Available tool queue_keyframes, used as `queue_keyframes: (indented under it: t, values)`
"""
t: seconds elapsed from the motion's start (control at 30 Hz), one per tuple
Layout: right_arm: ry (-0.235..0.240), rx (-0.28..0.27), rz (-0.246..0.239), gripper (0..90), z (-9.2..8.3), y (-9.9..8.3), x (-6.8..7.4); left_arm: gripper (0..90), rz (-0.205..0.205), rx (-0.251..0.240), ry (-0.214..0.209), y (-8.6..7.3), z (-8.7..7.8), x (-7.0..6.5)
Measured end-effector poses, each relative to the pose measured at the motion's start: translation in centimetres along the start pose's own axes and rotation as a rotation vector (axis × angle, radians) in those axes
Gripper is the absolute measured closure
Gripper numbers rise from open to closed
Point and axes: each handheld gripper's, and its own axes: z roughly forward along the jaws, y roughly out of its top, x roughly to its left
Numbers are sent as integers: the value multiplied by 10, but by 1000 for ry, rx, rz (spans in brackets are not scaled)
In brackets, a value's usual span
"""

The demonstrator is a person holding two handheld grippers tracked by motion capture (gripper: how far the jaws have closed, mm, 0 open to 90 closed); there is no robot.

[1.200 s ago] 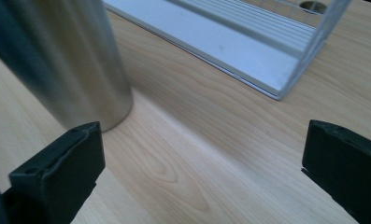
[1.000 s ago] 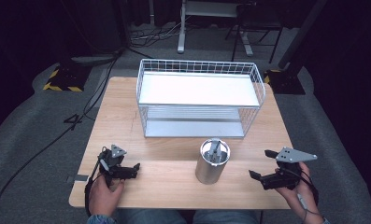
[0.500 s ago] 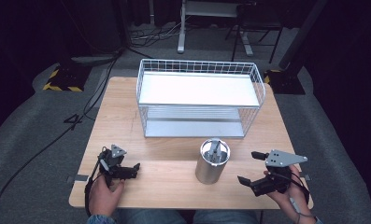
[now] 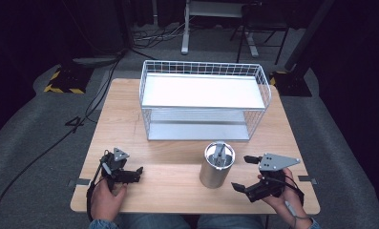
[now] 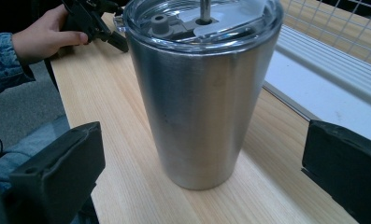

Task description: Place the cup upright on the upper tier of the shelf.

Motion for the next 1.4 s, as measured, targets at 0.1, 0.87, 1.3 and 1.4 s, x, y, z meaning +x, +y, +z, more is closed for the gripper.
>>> queue_keyframes:
  t: [0.1, 0.87, 1.3, 1.4]
  values:
    - [9, 2, -5, 0, 6, 1, 1, 5, 0, 0, 0, 0, 0, 0]
    - [-17, -53, -38, 0, 53, 7, 0, 4, 2, 0, 1, 0, 0, 0]
    - [-7, -131, 18, 13, 72, 2, -2, 5, 0, 0, 0, 0, 0, 0]
    - [3, -153, 17, 13, 73, 0, -3, 4, 2, 0, 1, 0, 0, 0]
